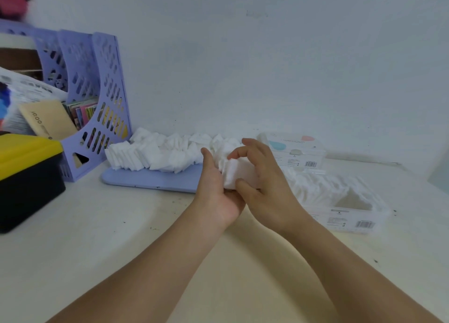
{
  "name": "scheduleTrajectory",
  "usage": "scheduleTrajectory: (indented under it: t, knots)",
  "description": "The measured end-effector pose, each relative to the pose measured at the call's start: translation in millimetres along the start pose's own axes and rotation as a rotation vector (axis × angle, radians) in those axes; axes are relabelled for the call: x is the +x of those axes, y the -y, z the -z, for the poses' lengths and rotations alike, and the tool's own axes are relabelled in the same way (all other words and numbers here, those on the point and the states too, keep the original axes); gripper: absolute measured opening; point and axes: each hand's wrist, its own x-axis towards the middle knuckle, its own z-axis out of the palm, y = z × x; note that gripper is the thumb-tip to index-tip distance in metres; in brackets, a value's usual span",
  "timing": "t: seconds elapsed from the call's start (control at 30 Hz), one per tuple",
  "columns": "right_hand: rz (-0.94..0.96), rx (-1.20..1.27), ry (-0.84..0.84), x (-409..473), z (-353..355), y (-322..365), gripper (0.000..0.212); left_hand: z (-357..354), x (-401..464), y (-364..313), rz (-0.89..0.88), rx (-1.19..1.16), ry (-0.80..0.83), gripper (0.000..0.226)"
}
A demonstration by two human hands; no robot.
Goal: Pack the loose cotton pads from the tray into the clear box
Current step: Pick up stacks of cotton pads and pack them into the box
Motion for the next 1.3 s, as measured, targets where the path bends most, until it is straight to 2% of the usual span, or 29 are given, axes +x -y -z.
scheduleTrajectory:
  t: [0.2, 0.33, 0.43, 0.57, 0.63, 0.8, 0.9, 0.97, 1.07, 1.13, 1.17, 1.23, 1.3]
  knots:
    - [0.097, -0.141, -0.063, 6, 13, -11, 0.035, -1, -4, -5, 0.015, -0.046, -0.007, 0.059]
    - [0.058, -0.061, -0.08, 9, 21, -13, 0.025, -2, -4, -6, 0.0, -0.046, 0.037, 0.047]
    - [-0.065, 0.093, -0.037, 12, 29, -13, 0.016, -4, -2, -4, -0.031, -0.038, 0.073, 0.049]
    - [-0.182, 0.254, -0.076, 12, 30, -12, 0.015, -5, 0, 0, -0.044, -0.001, 0.068, 0.051]
    - [-0.216, 0.238, -0.082, 11, 29, -15, 0.016, -7, 1, 3, -0.032, 0.033, 0.067, 0.054]
    - [-0.181, 0.024, -0.077, 12, 27, -18, 0.018, -5, -2, 7, -0.06, 0.241, 0.081, 0.065]
    - [-0.207, 0.096, -0.116, 10, 26, -18, 0.023, -5, 0, 12, -0.115, 0.346, 0.062, 0.056]
    - [-0.2, 0.08, -0.139, 9, 24, -16, 0.029, -4, 3, 12, -0.14, 0.337, 0.025, 0.049]
    - [-0.103, -0.021, -0.091, 5, 23, -12, 0.062, -1, 5, 7, -0.135, 0.285, -0.004, 0.047]
    - [-0.113, 0.085, -0.009, 3, 20, -5, 0.084, 1, 4, 4, -0.132, 0.302, 0.003, 0.044]
    - [-0.159, 0.172, -0.002, 2, 18, -3, 0.088, 1, 3, 5, -0.136, 0.33, 0.009, 0.042]
    - [-0.294, 0.377, -0.063, 2, 10, 3, 0.081, 0, 2, 7, -0.173, 0.394, 0.04, 0.04]
    - [-0.401, 0.535, -0.137, 5, 2, 4, 0.064, -1, 3, 15, -0.241, 0.484, 0.072, 0.038]
